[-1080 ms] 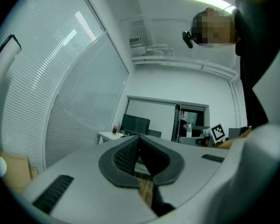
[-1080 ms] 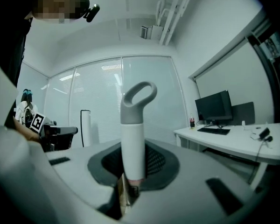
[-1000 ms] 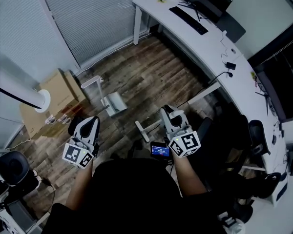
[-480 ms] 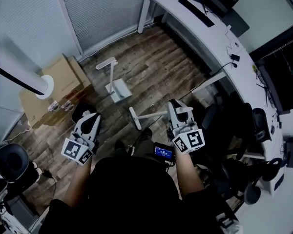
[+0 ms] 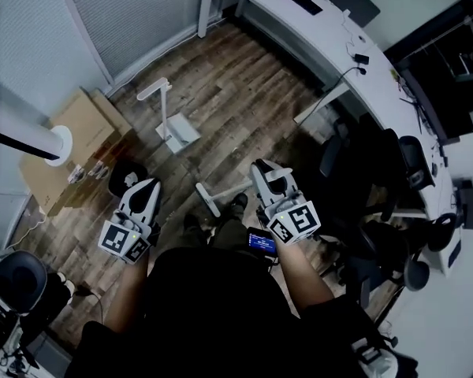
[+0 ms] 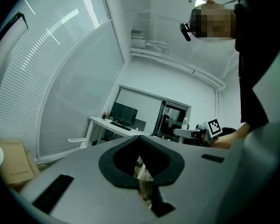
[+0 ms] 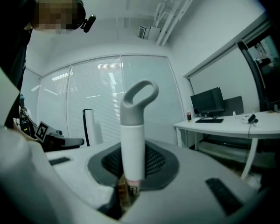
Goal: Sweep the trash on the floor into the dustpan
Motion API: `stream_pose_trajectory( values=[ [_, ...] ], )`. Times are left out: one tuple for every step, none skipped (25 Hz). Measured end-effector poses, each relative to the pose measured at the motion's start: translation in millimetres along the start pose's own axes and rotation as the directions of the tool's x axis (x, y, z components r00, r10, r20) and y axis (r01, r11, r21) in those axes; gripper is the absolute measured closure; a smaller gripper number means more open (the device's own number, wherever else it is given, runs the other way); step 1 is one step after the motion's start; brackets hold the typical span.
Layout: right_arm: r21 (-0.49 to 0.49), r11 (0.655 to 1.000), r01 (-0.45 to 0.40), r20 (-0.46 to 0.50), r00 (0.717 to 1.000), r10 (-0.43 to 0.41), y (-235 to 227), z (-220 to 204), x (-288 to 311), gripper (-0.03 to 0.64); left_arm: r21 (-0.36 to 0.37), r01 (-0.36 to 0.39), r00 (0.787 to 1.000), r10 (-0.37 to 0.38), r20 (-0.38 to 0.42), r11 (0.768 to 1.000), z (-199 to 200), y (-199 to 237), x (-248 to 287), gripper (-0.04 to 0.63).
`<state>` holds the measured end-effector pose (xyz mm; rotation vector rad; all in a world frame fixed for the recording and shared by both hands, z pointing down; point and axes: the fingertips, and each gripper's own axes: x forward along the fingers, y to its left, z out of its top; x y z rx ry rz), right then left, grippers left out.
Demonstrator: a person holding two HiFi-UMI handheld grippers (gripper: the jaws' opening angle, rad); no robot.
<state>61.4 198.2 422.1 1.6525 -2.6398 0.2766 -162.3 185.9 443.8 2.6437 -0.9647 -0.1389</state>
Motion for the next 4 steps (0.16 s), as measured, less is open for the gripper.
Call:
stream_pose_trajectory(
  values=[
    [0.003,1.0,-0.001,-0.008,1.0,0.001,1,-2,-4,0.569,-0.008,0.014,1.0,-0.014,-0.003,1.0,-3,-3,5,0.6],
    [0.008,1.0,0.001,-0.017,1.0,0.0,2,-4,-8,0.569,-0.016,0.029,1.0,-0.03,-0.008,0.999,-6,-7,9,0.6],
    [0.013,1.0,0.005,-0.024,1.0,-0.004,2,-7,-12,0.568,-0.025,0.045,0.999,-0.045,-0.013,0.999,-10,-11,14,0.6],
    [0.019,1.0,0.009,-0.031,0.999,-0.009,2,-9,-16,0.568,-0.033,0.061,0.998,-0.061,-0.018,0.998,-13,-16,18,0.6]
  ],
)
